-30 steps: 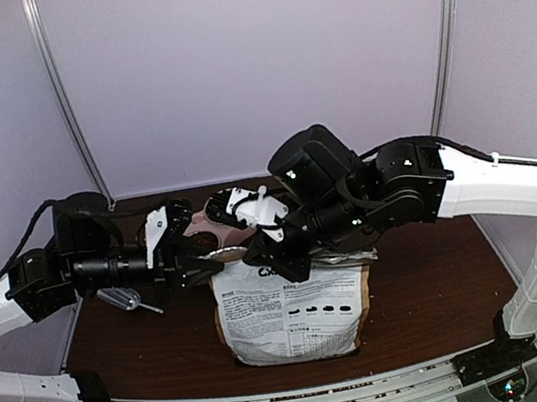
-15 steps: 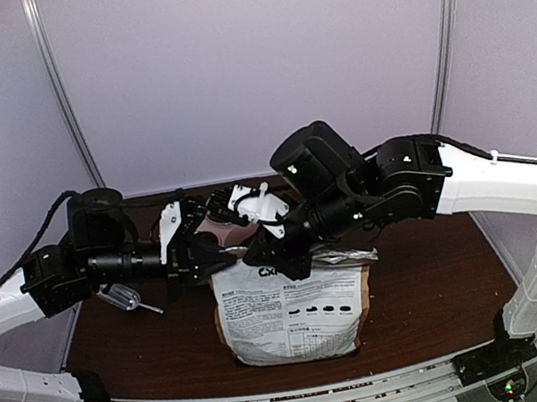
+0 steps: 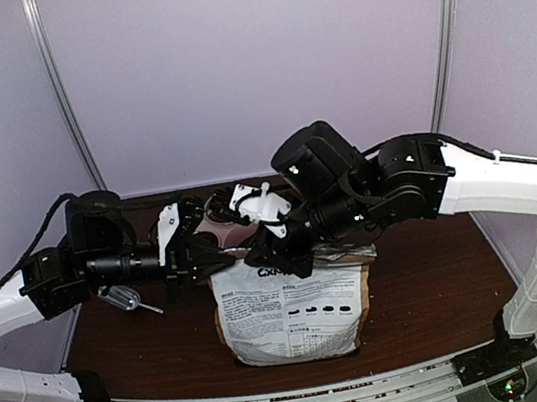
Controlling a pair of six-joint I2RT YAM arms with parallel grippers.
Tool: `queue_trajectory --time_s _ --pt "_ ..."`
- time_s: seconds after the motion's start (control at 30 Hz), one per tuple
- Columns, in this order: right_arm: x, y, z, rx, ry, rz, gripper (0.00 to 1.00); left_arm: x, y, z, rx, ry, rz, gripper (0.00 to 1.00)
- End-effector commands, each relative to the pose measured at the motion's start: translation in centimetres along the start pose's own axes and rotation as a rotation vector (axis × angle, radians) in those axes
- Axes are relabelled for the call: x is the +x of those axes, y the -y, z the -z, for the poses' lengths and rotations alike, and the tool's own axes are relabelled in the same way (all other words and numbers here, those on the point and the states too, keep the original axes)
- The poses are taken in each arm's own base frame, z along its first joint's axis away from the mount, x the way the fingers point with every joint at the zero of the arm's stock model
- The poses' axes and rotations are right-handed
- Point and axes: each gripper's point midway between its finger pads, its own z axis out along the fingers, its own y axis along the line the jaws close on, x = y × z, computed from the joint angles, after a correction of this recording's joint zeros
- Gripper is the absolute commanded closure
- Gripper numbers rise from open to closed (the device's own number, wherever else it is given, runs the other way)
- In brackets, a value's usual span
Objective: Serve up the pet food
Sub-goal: Press the seal on the pet food bag.
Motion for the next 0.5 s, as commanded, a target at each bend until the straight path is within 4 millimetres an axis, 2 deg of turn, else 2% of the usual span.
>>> queue_trajectory --time_s 0.0,0.37,0.47 --pt "0.5 1.6 1.9 0.088 -0.018 0.033 0.80 -2.6 -0.3 1.1 -0.031 0.101 -0.028 1.00" --pt "3.1 2.5 2.8 0.142 -0.095 0.073 0.80 -2.6 -0.6 1.6 -0.066 0.104 -0.031 1.00" --pt "3.6 2.8 2.8 0.163 -0.114 0.081 0.87 -2.8 -0.7 1.9 -0.075 0.108 -0.034 1.00"
